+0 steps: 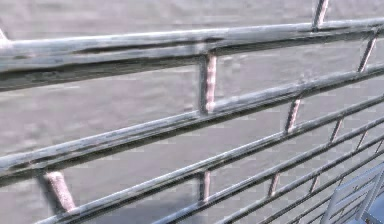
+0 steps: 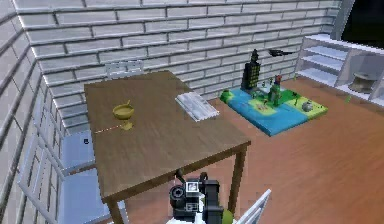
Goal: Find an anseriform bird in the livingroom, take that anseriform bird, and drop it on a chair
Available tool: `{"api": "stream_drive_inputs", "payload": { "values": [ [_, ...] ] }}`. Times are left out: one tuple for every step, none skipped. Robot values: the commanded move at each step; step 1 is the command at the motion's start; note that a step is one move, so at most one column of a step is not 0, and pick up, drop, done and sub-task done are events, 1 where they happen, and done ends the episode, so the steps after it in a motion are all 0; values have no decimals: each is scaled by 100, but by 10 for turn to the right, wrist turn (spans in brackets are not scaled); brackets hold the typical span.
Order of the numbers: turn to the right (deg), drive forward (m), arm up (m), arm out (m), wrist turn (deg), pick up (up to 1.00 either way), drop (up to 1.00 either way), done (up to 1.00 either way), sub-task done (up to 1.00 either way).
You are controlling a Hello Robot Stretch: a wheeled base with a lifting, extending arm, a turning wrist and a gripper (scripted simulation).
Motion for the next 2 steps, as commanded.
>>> {"api": "stream_drive_inputs", "payload": {
  "values": [
    [0, 0, 0, -8, 0, 0, 0, 0, 0],
    [0, 0, 0, 0, 0, 0, 0, 100, 0]
  ]
}}
